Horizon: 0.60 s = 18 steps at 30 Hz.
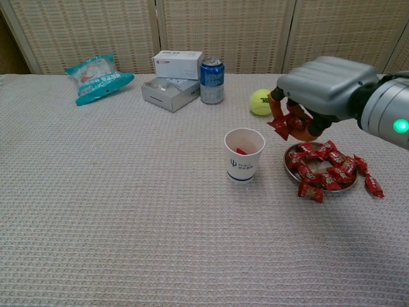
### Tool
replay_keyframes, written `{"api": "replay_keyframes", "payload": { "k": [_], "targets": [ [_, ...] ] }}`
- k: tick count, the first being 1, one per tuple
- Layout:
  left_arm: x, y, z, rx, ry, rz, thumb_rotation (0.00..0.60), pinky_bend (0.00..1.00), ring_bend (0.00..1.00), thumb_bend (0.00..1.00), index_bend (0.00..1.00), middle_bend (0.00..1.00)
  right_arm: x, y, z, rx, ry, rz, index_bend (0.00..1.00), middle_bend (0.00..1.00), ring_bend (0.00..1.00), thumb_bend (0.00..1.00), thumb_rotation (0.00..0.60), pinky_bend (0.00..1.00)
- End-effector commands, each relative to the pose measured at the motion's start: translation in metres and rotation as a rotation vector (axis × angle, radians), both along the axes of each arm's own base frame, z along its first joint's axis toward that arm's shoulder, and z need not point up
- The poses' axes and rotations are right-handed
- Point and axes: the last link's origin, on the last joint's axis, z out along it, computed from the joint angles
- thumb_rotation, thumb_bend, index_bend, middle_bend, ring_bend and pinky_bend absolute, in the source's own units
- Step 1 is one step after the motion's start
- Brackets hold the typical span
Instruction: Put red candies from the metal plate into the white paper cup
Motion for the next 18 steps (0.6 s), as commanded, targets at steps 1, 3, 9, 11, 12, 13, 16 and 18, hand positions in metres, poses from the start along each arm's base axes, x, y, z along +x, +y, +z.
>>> {"api": "replay_keyframes", "payload": {
  "k": [1, 3, 9, 11, 12, 13, 16, 18],
  "targets": [
    [0.000, 0.000, 0.000, 0.000, -0.001, 0.001, 0.600, 0.20, 0.09, 0.45, 0.00, 0.10, 0.012, 0.000, -0.007, 0.020, -0.007, 0.018, 0.82, 0.75, 0.63, 0.38, 0.600, 0.89],
    [0.000, 0.000, 0.000, 0.000, -0.002, 0.001, 0.600, 0.20, 0.09, 0.45, 0.00, 0.10, 0.018, -0.002, -0.012, 0.031, -0.008, 0.021, 0.81, 0.75, 0.63, 0.38, 0.600, 0.89],
    [-0.001, 0.000, 0.002, 0.006, -0.007, 0.001, 0.600, 0.20, 0.10, 0.45, 0.00, 0.10, 0.032, -0.009, -0.033, 0.048, -0.011, 0.029, 0.79, 0.75, 0.63, 0.38, 0.600, 0.89],
    [-0.001, 0.000, 0.003, 0.008, -0.012, 0.002, 0.600, 0.20, 0.10, 0.45, 0.00, 0.10, 0.034, -0.011, -0.038, 0.051, -0.009, 0.025, 0.78, 0.75, 0.63, 0.38, 0.600, 0.89],
    [-0.001, 0.000, 0.004, 0.008, -0.013, 0.002, 0.600, 0.20, 0.10, 0.45, 0.00, 0.10, 0.035, -0.012, -0.040, 0.051, -0.007, 0.023, 0.78, 0.75, 0.63, 0.38, 0.600, 0.89],
    [-0.001, 0.000, 0.004, 0.009, -0.014, 0.001, 0.600, 0.20, 0.10, 0.45, 0.00, 0.10, 0.035, -0.013, -0.042, 0.049, -0.003, 0.021, 0.78, 0.75, 0.63, 0.38, 0.600, 0.89],
    [-0.001, -0.001, 0.005, 0.011, -0.018, -0.001, 0.600, 0.20, 0.10, 0.45, 0.00, 0.10, 0.036, -0.014, -0.045, 0.043, 0.005, 0.021, 0.75, 0.75, 0.63, 0.38, 0.600, 0.89],
    [-0.001, -0.001, 0.006, 0.010, -0.019, -0.001, 0.600, 0.20, 0.10, 0.45, 0.00, 0.10, 0.035, -0.014, -0.046, 0.048, 0.011, 0.013, 0.71, 0.75, 0.63, 0.38, 0.600, 0.88]
  ]
}}
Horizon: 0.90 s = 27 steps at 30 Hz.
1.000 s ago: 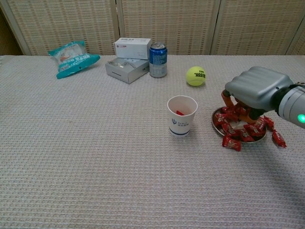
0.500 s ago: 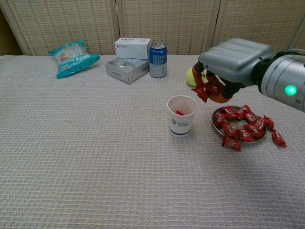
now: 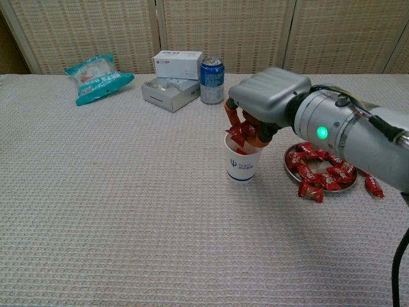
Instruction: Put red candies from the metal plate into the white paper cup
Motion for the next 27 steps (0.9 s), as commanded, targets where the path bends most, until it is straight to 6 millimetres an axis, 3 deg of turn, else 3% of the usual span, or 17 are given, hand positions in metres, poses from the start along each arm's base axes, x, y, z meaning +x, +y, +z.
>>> {"api": "replay_keyframes", "payload": {
  "k": [1, 5, 11, 16, 27],
  "targets": [
    [0.000, 0.000, 0.000, -0.001, -0.001, 0.000, 0.600, 0.20, 0.10, 0.45, 0.00, 0.10, -0.001, 0.000, -0.001, 0.006, 0.009, -0.010, 0.67, 0.74, 0.62, 0.38, 0.600, 0.88],
    [0.000, 0.000, 0.000, -0.003, -0.001, 0.000, 0.600, 0.20, 0.10, 0.45, 0.00, 0.10, -0.002, 0.001, 0.000, 0.007, 0.024, -0.011, 0.52, 0.67, 0.61, 0.38, 0.600, 0.87],
    [-0.001, 0.001, 0.000, -0.004, -0.001, 0.003, 0.600, 0.20, 0.10, 0.45, 0.00, 0.10, -0.005, 0.001, 0.002, 0.010, 0.047, -0.027, 0.37, 0.56, 0.58, 0.37, 0.600, 0.86],
    [-0.001, 0.001, 0.000, -0.005, -0.001, 0.003, 0.600, 0.20, 0.10, 0.45, 0.00, 0.10, -0.004, 0.000, 0.005, 0.005, 0.049, -0.030, 0.31, 0.49, 0.57, 0.37, 0.600, 0.86],
    [-0.001, 0.001, 0.001, -0.001, -0.004, 0.001, 0.600, 0.20, 0.10, 0.45, 0.00, 0.10, -0.003, 0.001, 0.015, -0.014, 0.025, -0.030, 0.26, 0.47, 0.57, 0.34, 0.600, 0.86]
  ]
}}
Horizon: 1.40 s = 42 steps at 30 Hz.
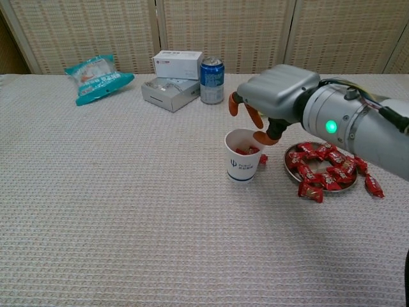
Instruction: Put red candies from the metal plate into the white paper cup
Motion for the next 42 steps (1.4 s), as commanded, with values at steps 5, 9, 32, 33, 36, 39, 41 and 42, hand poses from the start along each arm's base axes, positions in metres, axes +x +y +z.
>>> {"api": "replay_keyframes", "payload": {
  "k": [5, 9, 32, 33, 36, 39, 41, 42],
  "targets": [
    [0.000, 0.000, 0.000, 0.003, 0.001, 0.000, 0.600, 0.20, 0.10, 0.45, 0.00, 0.10, -0.019, 0.006, 0.022, -0.041, -0.012, -0.015, 0.23, 0.45, 0.56, 0.30, 0.600, 0.86],
    [0.001, 0.000, -0.002, -0.004, 0.006, -0.002, 0.600, 0.20, 0.10, 0.45, 0.00, 0.10, -0.038, 0.004, 0.031, -0.057, -0.011, -0.057, 0.19, 0.44, 0.56, 0.27, 0.600, 0.86],
    [0.001, 0.001, -0.003, -0.009, 0.008, -0.003, 0.600, 0.20, 0.10, 0.45, 0.00, 0.10, -0.048, -0.030, -0.027, 0.098, 0.017, -0.209, 0.33, 0.83, 0.77, 0.26, 0.600, 1.00],
    [0.001, 0.001, -0.003, -0.009, 0.008, -0.003, 0.600, 0.20, 0.10, 0.45, 0.00, 0.10, -0.048, -0.031, -0.029, 0.097, 0.016, -0.209, 0.34, 0.83, 0.77, 0.26, 0.600, 1.00],
    [0.001, 0.001, -0.003, -0.010, 0.008, -0.003, 0.600, 0.20, 0.10, 0.45, 0.00, 0.10, -0.048, -0.034, -0.035, 0.093, 0.016, -0.208, 0.35, 0.83, 0.77, 0.26, 0.600, 1.00],
    [0.003, 0.000, -0.006, -0.039, -0.019, -0.004, 0.600, 0.20, 0.10, 0.45, 0.00, 0.10, -0.049, -0.037, -0.040, 0.094, 0.007, -0.211, 0.36, 0.83, 0.77, 0.26, 0.600, 1.00],
    [0.003, 0.000, -0.006, -0.049, -0.028, -0.007, 0.600, 0.20, 0.10, 0.45, 0.00, 0.10, -0.049, -0.037, -0.041, 0.096, 0.003, -0.213, 0.36, 0.83, 0.77, 0.26, 0.600, 1.00],
    [0.004, 0.000, -0.006, -0.052, -0.030, -0.008, 0.600, 0.20, 0.10, 0.45, 0.00, 0.10, -0.049, -0.038, -0.041, 0.096, 0.003, -0.213, 0.37, 0.83, 0.77, 0.26, 0.600, 1.00]
  ]
}}
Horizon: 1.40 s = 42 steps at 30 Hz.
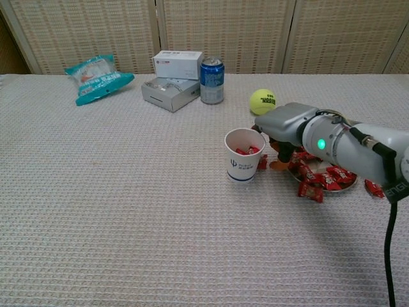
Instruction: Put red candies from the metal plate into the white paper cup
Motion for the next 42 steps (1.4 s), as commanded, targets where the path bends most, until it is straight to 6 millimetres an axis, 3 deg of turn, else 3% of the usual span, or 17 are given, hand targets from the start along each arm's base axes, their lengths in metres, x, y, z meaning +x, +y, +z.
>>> {"api": "replay_keyframes", "payload": {
  "k": [1, 11, 18, 29, 37, 42],
  "targets": [
    [0.001, 0.000, 0.000, -0.022, -0.014, -0.006, 0.600, 0.20, 0.10, 0.45, 0.00, 0.10, 0.001, -0.001, -0.003, 0.004, -0.007, 0.001, 0.37, 0.84, 0.78, 0.26, 0.600, 1.00],
    [-0.002, 0.001, 0.002, 0.002, 0.003, -0.002, 0.600, 0.20, 0.11, 0.45, 0.00, 0.11, -0.005, -0.006, -0.018, 0.008, -0.018, 0.001, 0.41, 0.84, 0.78, 0.26, 0.600, 1.00],
    [-0.002, 0.001, 0.003, 0.013, 0.009, -0.001, 0.600, 0.20, 0.11, 0.45, 0.00, 0.11, -0.004, -0.006, -0.021, 0.007, -0.027, 0.002, 0.51, 0.84, 0.79, 0.26, 0.600, 1.00],
    [-0.002, 0.001, 0.003, 0.015, 0.013, 0.002, 0.600, 0.20, 0.11, 0.45, 0.00, 0.11, -0.001, -0.006, 0.013, -0.071, -0.089, 0.022, 0.54, 0.85, 0.79, 0.26, 0.600, 1.00],
    [-0.002, 0.001, 0.002, 0.013, 0.015, 0.002, 0.600, 0.20, 0.11, 0.45, 0.00, 0.11, 0.024, 0.005, 0.051, -0.118, -0.217, 0.083, 0.53, 0.85, 0.79, 0.26, 0.600, 1.00],
    [-0.002, 0.002, 0.002, 0.014, 0.018, 0.003, 0.600, 0.20, 0.11, 0.45, 0.00, 0.11, 0.042, 0.013, 0.056, -0.100, -0.251, 0.119, 0.53, 0.85, 0.79, 0.26, 0.600, 1.00]
  ]
}}
